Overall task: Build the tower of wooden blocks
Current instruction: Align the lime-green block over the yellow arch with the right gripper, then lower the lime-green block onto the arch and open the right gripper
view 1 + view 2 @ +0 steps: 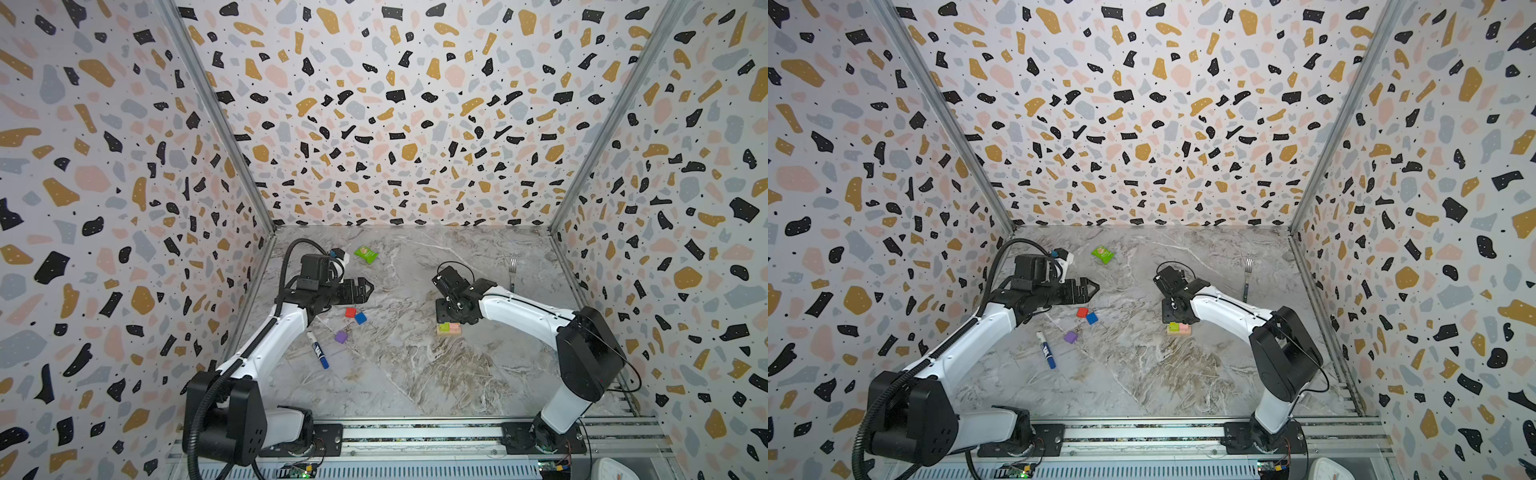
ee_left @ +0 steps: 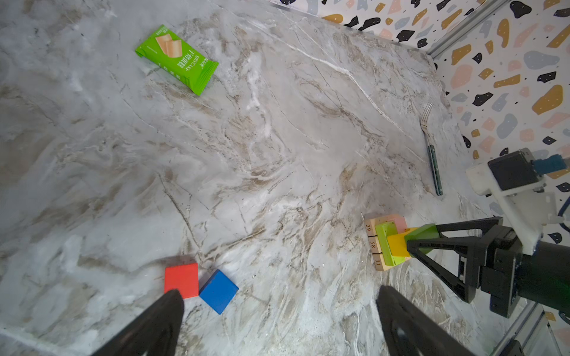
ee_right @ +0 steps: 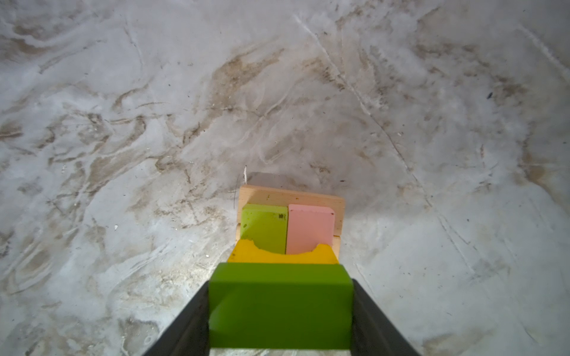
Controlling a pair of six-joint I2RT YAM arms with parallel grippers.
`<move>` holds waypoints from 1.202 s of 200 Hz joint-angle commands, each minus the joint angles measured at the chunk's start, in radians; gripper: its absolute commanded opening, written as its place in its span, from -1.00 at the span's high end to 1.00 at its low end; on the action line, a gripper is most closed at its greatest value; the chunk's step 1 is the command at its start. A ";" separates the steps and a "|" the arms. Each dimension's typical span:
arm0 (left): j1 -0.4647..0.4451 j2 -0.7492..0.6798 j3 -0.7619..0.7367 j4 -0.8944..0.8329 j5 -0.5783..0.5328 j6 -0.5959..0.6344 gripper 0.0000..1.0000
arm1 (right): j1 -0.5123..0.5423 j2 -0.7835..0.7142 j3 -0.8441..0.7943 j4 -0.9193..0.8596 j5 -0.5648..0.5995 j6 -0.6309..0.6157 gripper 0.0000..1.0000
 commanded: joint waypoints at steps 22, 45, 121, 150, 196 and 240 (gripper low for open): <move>0.003 -0.005 -0.009 0.032 0.009 0.004 -0.97 | -0.003 0.000 -0.001 -0.010 0.006 -0.005 -0.13; 0.003 -0.005 -0.009 0.032 0.008 0.004 -0.97 | -0.002 0.000 -0.001 -0.011 0.006 -0.005 -0.19; 0.003 -0.005 -0.009 0.033 0.007 0.004 -0.98 | -0.001 0.003 0.003 -0.013 0.004 -0.004 -0.35; 0.003 -0.004 -0.009 0.032 0.008 0.005 -0.98 | -0.002 0.003 0.003 -0.013 0.005 -0.004 -0.38; 0.004 -0.003 -0.008 0.032 0.009 0.004 -0.98 | -0.001 0.001 0.011 -0.016 0.003 -0.007 -0.48; 0.003 -0.003 -0.008 0.033 0.008 0.003 -0.98 | -0.001 -0.015 0.034 -0.038 0.006 -0.011 -0.70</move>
